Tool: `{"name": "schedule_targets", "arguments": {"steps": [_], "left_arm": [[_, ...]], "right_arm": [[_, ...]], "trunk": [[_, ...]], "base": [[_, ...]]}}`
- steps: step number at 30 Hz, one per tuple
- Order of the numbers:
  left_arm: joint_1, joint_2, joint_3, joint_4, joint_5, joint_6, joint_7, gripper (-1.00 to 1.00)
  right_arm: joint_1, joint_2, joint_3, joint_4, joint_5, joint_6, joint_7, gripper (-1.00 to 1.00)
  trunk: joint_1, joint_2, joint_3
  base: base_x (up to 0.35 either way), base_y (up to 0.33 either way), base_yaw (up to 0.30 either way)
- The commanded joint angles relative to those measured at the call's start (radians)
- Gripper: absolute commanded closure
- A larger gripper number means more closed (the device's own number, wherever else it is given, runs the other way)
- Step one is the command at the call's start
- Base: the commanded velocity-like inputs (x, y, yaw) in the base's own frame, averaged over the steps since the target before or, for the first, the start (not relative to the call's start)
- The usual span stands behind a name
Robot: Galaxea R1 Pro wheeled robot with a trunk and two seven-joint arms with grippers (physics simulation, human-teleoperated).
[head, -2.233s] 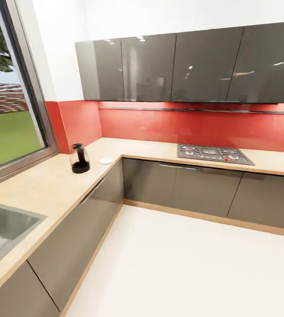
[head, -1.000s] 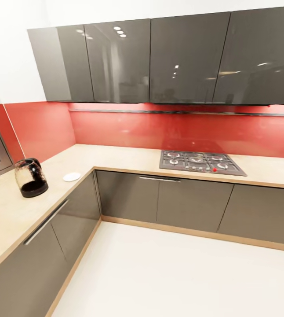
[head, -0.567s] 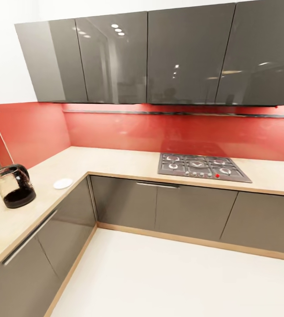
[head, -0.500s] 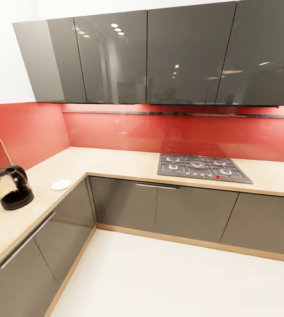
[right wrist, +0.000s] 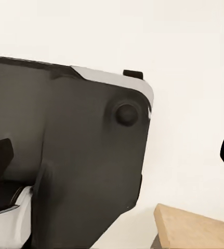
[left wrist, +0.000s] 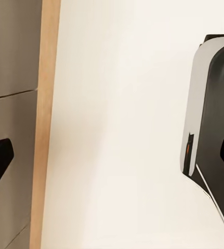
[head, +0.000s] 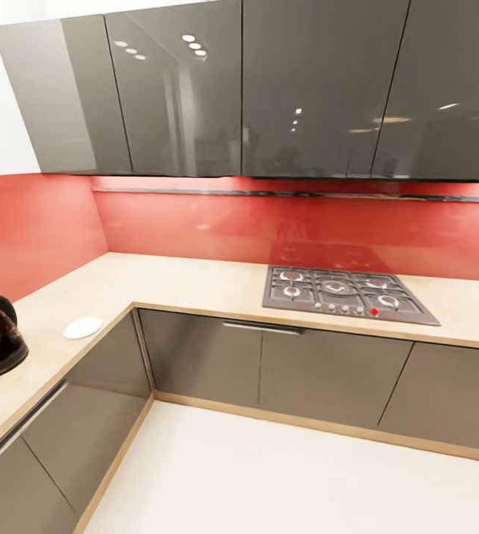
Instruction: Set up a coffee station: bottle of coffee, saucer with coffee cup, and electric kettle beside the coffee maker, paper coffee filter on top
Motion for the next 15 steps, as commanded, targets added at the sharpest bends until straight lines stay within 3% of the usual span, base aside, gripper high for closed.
{"name": "schedule_targets", "arguments": {"steps": [1,3,5,9,15], "left_arm": [[0.0,0.0,0.008,0.0,-0.01,-0.003,0.002,-1.0],[0.0,0.0,0.008,0.0,-0.01,-0.003,0.002,-1.0],[0.0,0.0,0.008,0.0,-0.01,-0.003,0.002,-1.0],[0.0,0.0,0.008,0.0,-0.01,-0.003,0.002,-1.0],[0.0,0.0,0.008,0.001,-0.01,-0.005,0.002,-1.0]], "right_arm": [[-0.001,0.0,0.003,0.001,0.042,-0.003,0.001,-1.0],[-0.001,0.0,-0.032,0.001,0.155,-0.003,0.0,-1.0],[-0.001,0.0,-0.098,0.002,0.238,-0.003,0.0,-1.0],[-0.001,-0.001,-0.203,0.001,0.287,-0.003,0.0,-1.0],[-0.001,-0.001,-0.237,0.001,0.3,-0.003,0.001,-1.0]], "trunk": [[0.001,-0.002,-0.002],[0.001,-0.002,-0.002],[0.001,-0.002,-0.002],[0.001,-0.002,-0.002],[0.001,-0.002,-0.002]], "base": [[0.322,-0.077,0.0],[0.322,-0.077,0.0],[0.322,-0.077,0.0],[0.322,-0.077,0.0],[0.322,-0.077,0.0]]}}
